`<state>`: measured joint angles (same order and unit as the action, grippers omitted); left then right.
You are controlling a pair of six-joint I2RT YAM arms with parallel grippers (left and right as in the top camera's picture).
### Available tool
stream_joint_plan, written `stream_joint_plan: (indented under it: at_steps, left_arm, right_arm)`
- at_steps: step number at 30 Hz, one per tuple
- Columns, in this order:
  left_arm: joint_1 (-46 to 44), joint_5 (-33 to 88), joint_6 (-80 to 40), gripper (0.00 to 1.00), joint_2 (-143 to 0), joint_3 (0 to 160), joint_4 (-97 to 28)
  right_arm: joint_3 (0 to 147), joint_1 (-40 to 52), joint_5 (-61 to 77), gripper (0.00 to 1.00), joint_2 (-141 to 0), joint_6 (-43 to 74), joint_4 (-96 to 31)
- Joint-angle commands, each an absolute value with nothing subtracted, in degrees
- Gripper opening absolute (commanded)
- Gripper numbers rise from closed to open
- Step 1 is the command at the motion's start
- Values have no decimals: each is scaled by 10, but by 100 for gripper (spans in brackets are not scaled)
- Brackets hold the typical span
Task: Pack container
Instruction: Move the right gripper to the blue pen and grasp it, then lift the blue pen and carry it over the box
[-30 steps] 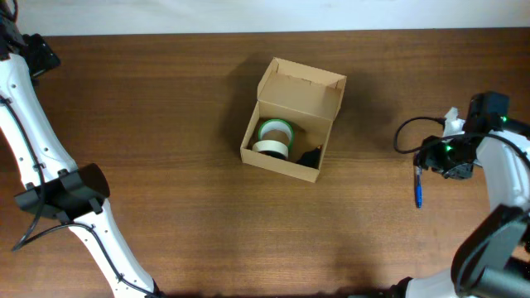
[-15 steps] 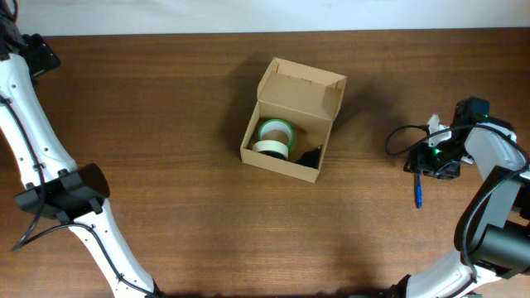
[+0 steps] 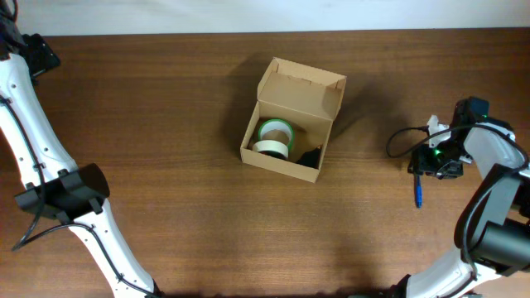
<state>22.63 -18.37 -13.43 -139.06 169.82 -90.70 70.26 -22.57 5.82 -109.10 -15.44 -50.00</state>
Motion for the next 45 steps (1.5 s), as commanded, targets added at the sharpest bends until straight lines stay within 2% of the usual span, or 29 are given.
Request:
stream_joint_plan:
  at_steps: [1, 6, 14, 16, 23, 33, 39, 45]
  left_arm:
    - [227, -182, -132, 100, -1380, 1696, -908]
    - [227, -182, -132, 100, -1380, 1696, -907]
    - [227, -182, -132, 100, -1380, 1696, -908]
    - [227, -182, -132, 100, -1380, 1696, -907]
    - [227, -182, -132, 100, -1380, 1696, -908]
    - [227, -182, -132, 100, -1380, 1696, -908]
    - [227, -182, -132, 100, -1380, 1696, -908]
    - [227, -182, -132, 100, -1380, 1696, -908]
  right_arm:
    - [702, -226, 44, 50, -1115, -156, -499]
    - [700, -226, 38, 40, -1135, -141, -499]
    - [700, -226, 41, 12, -1147, -106, -486]
    - [701, -226, 44, 9, -1147, -104, -484]
    - [740, -225, 122, 6, -1145, -104, -489]
    - [967, -192, 151, 6, -1143, -104, -626]
    - [1121, -123, 151, 4, -1143, -80, -701]
    - [1252, -10, 148, 4, -1143, -104, -773]
